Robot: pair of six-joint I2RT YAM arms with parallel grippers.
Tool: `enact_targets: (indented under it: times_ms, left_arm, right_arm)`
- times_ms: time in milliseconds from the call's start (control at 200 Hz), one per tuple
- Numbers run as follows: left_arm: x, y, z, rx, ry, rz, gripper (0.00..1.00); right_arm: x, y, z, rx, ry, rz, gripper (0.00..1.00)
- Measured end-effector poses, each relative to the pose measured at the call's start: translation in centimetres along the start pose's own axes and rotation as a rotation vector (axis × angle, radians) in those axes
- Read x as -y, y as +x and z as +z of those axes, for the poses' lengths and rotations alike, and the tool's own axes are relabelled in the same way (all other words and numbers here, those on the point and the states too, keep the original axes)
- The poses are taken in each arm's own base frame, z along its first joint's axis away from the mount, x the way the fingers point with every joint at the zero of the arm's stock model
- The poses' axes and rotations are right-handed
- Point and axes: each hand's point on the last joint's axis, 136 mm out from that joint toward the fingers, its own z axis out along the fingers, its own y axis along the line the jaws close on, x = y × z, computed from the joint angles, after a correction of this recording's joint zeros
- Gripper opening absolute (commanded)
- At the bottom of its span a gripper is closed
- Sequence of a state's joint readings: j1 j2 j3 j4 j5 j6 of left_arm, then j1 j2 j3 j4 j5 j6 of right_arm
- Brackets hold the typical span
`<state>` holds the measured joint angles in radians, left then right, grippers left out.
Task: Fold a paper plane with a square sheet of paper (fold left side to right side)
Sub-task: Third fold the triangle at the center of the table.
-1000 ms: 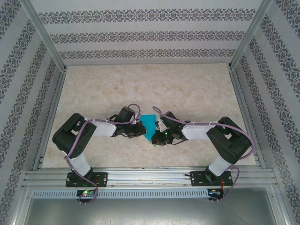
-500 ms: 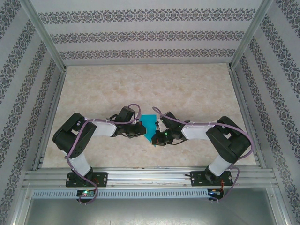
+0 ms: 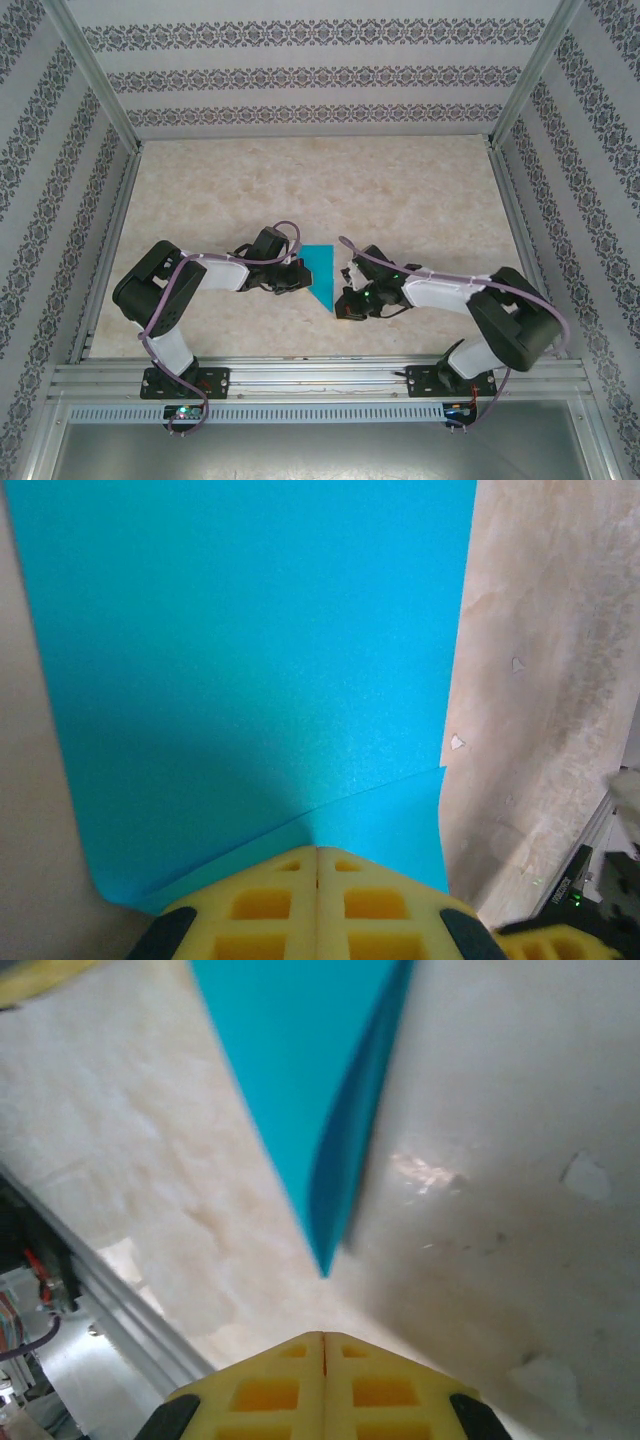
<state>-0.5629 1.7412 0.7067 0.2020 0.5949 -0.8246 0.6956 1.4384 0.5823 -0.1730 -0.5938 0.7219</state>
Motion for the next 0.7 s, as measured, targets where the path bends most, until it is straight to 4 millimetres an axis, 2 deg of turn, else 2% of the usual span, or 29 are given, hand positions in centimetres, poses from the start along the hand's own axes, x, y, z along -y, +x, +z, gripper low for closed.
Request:
enact_targets:
  times_ms: [150,265,460,699]
  left_arm:
    - [0.0,0.0,0.0,0.001,0.0,-0.008,0.0]
    - [0.0,0.0,0.0,0.001,0.0,-0.014,0.0]
    - [0.0,0.0,0.0,0.001,0.0,-0.015,0.0]
    - [0.0,0.0,0.0,0.001,0.0,-0.016,0.0]
  right_arm:
    - [-1.9,-1.2,-1.6,0.06,-0.045,-0.042,0.0]
    - [-2.5,-2.1,-1.2,0.067,-0.045,-0.049,0.0]
    - [-2.1,-3.5,0.9,0.054,-0.002,-0.047,0.0]
    - [-0.5,-3.9,2.1,0.05,0.055,-0.02,0.0]
